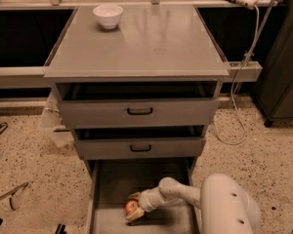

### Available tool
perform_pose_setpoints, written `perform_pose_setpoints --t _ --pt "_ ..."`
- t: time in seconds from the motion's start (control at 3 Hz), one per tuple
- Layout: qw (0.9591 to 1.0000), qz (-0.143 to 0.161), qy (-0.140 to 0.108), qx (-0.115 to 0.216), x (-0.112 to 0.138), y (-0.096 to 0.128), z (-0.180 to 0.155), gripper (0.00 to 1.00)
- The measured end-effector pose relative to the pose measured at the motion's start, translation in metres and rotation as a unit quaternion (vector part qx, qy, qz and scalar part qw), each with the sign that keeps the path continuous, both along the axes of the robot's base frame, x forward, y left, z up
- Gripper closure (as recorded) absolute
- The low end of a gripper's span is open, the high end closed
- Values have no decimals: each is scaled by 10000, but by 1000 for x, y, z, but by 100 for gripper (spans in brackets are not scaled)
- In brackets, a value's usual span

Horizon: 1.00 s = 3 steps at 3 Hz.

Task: Pick apple from bottom drawer and place on counter

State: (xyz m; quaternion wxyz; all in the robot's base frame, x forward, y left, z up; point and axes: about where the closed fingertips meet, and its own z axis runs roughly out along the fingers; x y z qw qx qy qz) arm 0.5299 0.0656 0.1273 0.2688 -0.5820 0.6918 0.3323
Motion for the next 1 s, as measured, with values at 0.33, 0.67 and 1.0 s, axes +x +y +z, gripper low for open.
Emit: perform_pose_setpoints --t 0.33,0.67,1.0 --pt "10000 0 1 0 0 0 0 64" --pt "9999 33 92 21 -2 1 1 88" --pt "9996 85 4 278 -4 -13 50 100"
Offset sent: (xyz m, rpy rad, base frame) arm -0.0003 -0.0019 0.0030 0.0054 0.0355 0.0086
